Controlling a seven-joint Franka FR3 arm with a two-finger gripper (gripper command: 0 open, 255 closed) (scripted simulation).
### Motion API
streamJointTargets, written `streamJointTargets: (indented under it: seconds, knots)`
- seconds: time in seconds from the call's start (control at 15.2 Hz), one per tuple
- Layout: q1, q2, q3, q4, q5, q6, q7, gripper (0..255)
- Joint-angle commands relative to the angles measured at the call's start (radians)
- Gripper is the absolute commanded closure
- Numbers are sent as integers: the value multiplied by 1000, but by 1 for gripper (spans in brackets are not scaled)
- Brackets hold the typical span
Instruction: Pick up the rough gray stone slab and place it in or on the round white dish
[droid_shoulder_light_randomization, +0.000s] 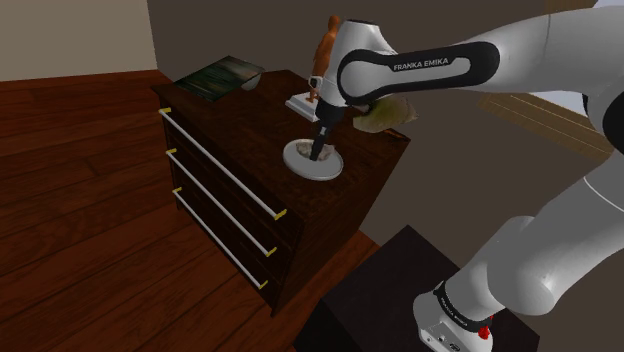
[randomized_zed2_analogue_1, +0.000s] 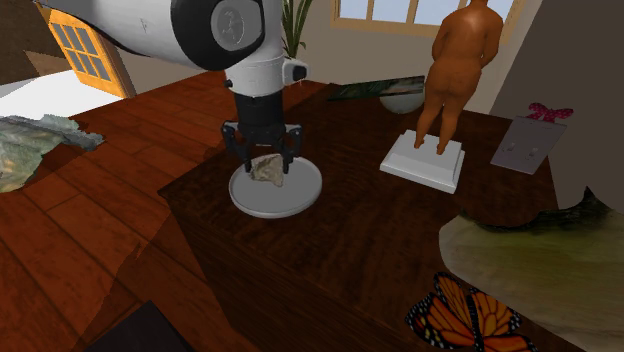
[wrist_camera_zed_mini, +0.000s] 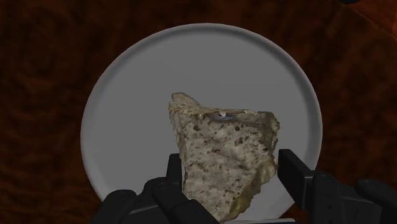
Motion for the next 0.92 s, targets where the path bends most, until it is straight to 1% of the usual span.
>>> streamJointTargets:
  seconds: [0.0, 0.53, 0.59, 0.86]
  knots:
    - [0, 11, 1, -14, 0, 26, 0, 255]
    - [1, 15, 1, -20, 0, 35, 0, 255]
    - [1, 15, 1, -20, 0, 35, 0, 0]
    - [1, 15, 1, -20, 0, 36, 0, 0]
